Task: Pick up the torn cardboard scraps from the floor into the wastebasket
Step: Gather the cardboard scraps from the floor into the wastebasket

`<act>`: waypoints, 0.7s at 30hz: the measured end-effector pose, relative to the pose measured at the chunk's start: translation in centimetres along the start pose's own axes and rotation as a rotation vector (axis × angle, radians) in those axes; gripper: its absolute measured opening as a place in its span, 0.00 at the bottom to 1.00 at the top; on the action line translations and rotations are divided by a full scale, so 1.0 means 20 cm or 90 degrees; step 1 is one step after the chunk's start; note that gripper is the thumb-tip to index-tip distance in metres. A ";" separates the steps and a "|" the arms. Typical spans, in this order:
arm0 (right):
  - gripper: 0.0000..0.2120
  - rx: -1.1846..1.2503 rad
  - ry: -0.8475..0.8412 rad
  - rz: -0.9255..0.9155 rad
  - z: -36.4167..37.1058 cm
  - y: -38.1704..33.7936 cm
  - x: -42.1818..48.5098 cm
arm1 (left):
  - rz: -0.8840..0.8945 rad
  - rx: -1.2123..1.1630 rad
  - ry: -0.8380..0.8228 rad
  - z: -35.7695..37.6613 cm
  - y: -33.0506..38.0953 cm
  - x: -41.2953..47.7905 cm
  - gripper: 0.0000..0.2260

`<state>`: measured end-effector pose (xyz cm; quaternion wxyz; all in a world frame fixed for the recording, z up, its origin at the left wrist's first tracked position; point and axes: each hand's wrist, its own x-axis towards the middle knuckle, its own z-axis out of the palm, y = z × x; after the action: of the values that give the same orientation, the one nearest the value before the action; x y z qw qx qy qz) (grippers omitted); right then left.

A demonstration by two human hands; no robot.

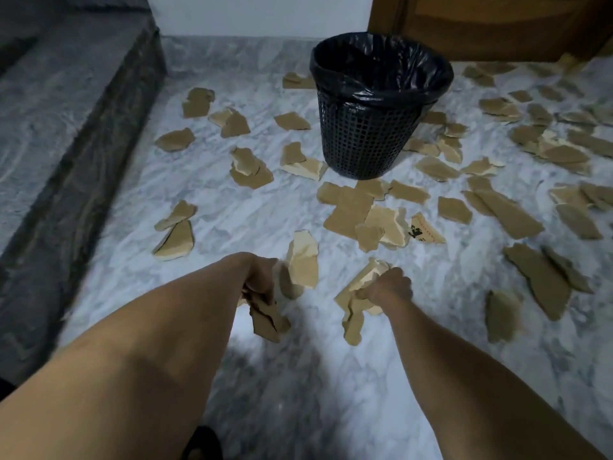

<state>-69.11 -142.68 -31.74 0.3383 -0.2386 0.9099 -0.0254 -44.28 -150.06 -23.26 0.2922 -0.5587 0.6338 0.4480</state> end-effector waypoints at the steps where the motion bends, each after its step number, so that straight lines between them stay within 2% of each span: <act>1: 0.57 0.024 -0.018 0.000 0.00 -0.01 0.01 | -0.016 0.023 0.036 0.00 -0.01 0.00 0.26; 3: 0.55 0.025 -0.055 -0.003 -0.02 -0.01 0.03 | -0.055 0.022 0.118 0.01 -0.04 0.02 0.26; 6: 0.53 -0.024 -0.093 -0.033 -0.06 -0.03 0.00 | -0.079 -0.030 0.236 0.04 -0.12 0.06 0.41; 8: 0.53 -0.039 -0.087 -0.034 -0.06 -0.04 0.00 | -0.082 -0.043 0.259 0.07 -0.16 0.08 0.47; 12: 0.50 -0.133 0.021 -0.055 -0.03 -0.10 -0.04 | -0.077 -0.048 0.260 0.10 -0.19 0.10 0.46; 15: 0.57 -0.113 -0.034 -0.129 -0.03 -0.13 -0.02 | -0.088 -0.089 0.258 0.11 -0.18 0.10 0.43; 17: 0.62 -0.105 -0.090 -0.136 -0.04 -0.13 0.01 | -0.098 -0.116 0.256 0.12 -0.17 0.11 0.40; 21: 0.68 -0.149 -0.103 -0.159 -0.02 -0.15 0.04 | -0.103 -0.082 0.232 0.12 -0.16 0.12 0.28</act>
<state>-68.64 -145.62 -31.25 0.3744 -0.3890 0.8397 0.0580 -42.05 -148.95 -27.10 0.1716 -0.6970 0.5994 0.3541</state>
